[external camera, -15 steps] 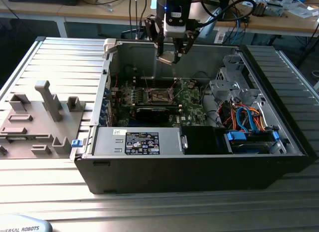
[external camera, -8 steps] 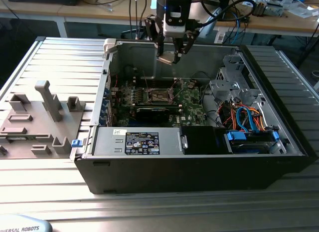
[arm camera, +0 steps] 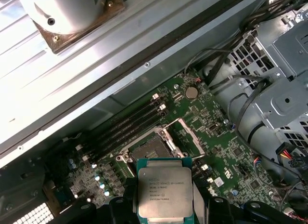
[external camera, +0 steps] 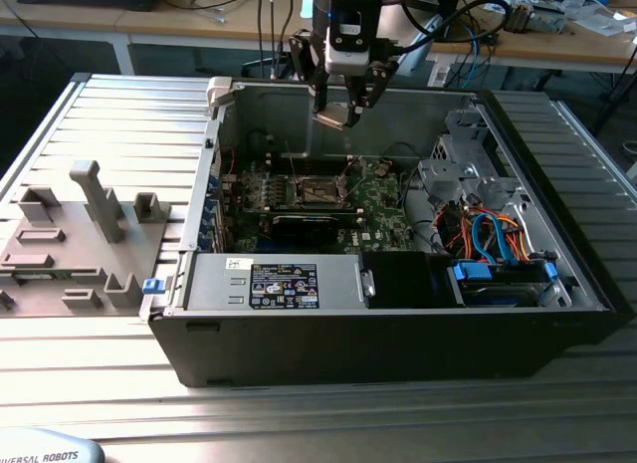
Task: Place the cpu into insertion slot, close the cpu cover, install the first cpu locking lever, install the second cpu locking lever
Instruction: 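Place the cpu into insertion slot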
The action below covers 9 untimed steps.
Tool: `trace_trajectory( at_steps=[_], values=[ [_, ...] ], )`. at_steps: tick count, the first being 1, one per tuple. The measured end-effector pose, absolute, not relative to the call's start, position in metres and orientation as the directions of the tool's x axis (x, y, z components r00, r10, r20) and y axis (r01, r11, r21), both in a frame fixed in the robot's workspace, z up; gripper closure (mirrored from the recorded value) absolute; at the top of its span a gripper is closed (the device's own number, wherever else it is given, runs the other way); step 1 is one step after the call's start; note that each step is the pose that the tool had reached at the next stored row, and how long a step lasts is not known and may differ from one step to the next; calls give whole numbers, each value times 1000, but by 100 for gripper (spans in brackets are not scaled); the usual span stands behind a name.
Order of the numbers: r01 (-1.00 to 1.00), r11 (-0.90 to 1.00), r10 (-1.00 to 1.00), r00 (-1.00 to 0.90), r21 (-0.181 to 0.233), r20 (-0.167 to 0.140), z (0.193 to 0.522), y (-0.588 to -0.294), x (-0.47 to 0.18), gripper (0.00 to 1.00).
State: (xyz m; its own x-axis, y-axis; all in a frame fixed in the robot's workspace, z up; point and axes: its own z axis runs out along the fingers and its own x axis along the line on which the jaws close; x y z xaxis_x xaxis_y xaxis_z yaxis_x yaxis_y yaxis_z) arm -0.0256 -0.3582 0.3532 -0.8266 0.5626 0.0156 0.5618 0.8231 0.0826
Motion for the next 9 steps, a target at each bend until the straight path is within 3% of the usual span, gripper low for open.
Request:
trace_trajectory(
  at_steps=[9],
  values=[
    [572, 816, 573, -819, 83, 16, 353, -358, -26, 46]
  ],
)
